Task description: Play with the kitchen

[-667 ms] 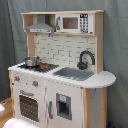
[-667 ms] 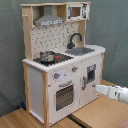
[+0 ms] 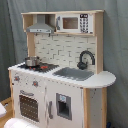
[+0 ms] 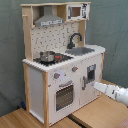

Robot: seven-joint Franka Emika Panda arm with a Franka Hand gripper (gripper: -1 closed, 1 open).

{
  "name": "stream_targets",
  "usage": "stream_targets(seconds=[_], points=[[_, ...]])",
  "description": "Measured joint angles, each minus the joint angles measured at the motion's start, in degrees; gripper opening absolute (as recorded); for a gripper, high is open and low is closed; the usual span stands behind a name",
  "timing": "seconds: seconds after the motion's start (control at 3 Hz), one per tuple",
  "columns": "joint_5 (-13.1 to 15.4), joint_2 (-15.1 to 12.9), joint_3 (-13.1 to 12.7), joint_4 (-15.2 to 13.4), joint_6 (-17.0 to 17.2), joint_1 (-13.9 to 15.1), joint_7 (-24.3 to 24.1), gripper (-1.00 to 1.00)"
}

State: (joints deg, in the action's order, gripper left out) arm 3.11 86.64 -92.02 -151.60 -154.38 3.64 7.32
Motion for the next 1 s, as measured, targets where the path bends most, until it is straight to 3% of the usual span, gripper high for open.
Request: stream_targets(seconds=[1.0], points=[[0.0, 0.0, -0.1, 1.8, -6.8, 6.7, -18.5, 1.0]])
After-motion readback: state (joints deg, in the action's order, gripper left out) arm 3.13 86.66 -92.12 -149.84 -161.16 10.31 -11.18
